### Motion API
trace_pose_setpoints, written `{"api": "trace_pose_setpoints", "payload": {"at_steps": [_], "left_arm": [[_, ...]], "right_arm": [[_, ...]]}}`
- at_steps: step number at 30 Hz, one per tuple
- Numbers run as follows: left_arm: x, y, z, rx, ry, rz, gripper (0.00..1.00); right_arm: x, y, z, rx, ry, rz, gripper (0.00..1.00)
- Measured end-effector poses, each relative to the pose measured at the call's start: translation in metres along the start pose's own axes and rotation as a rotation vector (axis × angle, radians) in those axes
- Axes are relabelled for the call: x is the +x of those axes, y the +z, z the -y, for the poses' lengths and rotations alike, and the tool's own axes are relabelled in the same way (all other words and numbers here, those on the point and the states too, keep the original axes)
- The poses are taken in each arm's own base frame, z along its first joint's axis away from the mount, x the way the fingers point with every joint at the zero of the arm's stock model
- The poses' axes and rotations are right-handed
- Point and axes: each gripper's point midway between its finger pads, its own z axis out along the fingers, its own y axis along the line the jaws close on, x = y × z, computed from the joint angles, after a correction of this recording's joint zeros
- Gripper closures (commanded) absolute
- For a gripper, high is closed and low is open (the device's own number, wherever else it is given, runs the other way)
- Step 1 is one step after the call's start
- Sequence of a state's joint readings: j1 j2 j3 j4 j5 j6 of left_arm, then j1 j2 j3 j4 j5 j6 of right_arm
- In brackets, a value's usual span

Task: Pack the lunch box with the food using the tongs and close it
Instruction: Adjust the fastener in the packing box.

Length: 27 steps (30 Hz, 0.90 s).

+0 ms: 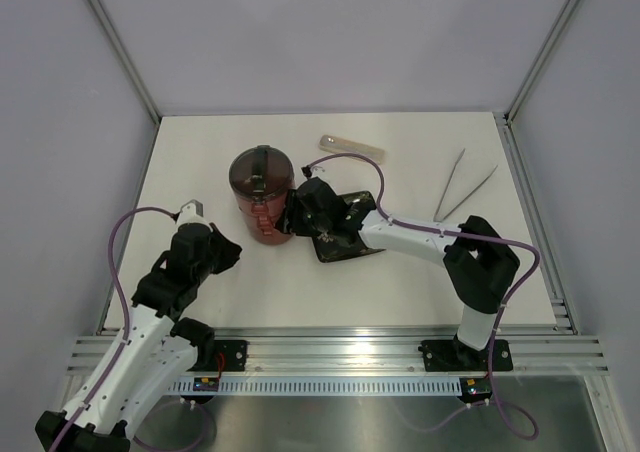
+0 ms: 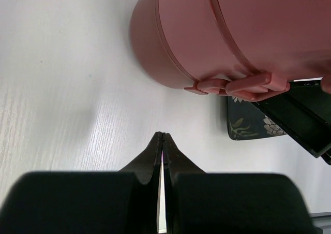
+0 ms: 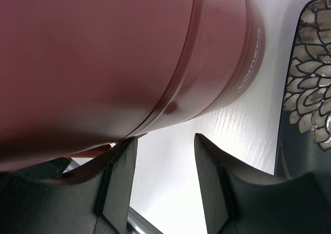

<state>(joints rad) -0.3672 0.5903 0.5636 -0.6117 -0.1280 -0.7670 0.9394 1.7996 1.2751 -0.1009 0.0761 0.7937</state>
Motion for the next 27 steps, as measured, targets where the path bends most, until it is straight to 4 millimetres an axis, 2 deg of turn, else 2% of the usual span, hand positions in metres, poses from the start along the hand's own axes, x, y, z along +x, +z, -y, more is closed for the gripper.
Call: {"api": "trace_pose_setpoints", "payload": {"at_steps": [15,27], "left_arm": [[0.002,0.0,-0.004,-0.026,0.032,-0.023,1.0],[-0.002,-0.005,-0.004,-0.018,0.035,0.001,1.0]], "right_arm": [[0.006,0.0,-0.014,0.013,-0.009,0.064,0.45],[0.039,-0.007,-0.044,-0.046,-0.066,0.024,0.47]]}}
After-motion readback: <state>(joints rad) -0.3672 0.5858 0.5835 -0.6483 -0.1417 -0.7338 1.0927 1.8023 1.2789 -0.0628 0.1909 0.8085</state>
